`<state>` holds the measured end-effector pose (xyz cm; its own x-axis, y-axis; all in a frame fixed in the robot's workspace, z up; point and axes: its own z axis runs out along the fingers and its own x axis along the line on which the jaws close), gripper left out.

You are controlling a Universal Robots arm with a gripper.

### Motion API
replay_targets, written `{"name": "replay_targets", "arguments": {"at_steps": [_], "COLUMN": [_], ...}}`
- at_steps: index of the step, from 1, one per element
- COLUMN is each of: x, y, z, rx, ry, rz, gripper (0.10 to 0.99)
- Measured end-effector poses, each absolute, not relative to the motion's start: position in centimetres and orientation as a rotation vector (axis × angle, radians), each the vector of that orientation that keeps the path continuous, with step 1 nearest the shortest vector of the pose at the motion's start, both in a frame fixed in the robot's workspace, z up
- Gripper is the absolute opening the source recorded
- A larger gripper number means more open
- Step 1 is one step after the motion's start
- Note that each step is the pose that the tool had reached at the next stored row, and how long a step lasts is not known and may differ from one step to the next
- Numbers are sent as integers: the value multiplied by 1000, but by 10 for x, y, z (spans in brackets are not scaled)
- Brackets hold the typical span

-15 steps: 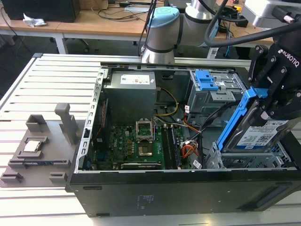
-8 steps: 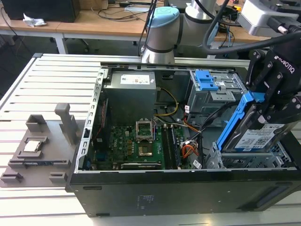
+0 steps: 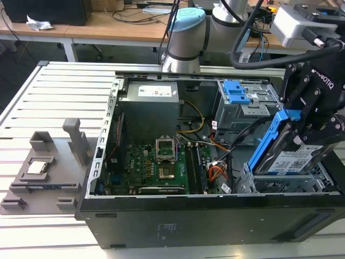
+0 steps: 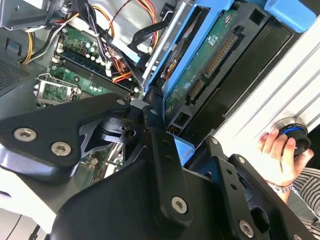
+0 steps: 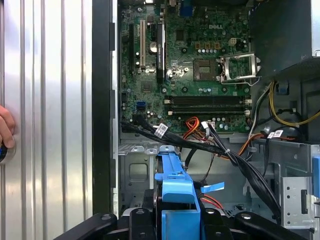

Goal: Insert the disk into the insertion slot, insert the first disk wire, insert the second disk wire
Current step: 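Insert the disk into the insertion slot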

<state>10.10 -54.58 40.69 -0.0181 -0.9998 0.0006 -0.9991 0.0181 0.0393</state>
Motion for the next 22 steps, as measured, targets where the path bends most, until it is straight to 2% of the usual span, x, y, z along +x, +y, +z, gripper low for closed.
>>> {"name": "replay_targets", "arguments": {"at_steps": [7, 8, 9, 11, 12, 13, 15, 22], "x": [101, 101, 101, 101, 101, 101, 101, 101], "y": [-546, -546, -546, -546, -546, -546, -546, -546], "z": [405, 405, 405, 404, 404, 404, 404, 403], "rx": [2181, 2181, 2181, 2181, 2181, 2181, 2181, 2181], "ry": [-2221, -2221, -2221, -2221, -2221, -2221, -2221, -2221], "rz": [-43, -43, -43, -43, -43, -43, -43, -43], "gripper": [365, 376, 439, 439, 424, 357, 114, 106]}}
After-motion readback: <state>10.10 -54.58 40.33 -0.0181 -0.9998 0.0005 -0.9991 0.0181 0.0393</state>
